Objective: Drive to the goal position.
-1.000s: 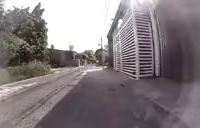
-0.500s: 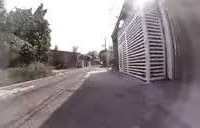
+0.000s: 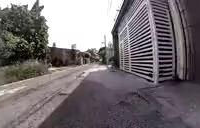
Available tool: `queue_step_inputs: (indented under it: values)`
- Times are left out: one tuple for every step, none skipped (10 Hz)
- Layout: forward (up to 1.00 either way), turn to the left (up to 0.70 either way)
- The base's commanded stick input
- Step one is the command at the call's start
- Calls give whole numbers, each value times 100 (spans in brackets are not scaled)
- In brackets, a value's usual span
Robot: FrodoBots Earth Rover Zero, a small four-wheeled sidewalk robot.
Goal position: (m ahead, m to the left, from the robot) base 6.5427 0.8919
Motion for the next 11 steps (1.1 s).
queue_step_inputs:
  values:
    - [85, 0]
    - [85, 0]
    - [85, 0]
    - [85, 0]
    - [85, 0]
    - [85, 0]
    - [85, 0]
    - [85, 0]
    - [85, 0]
    - [85, 0]
    - [85, 0]
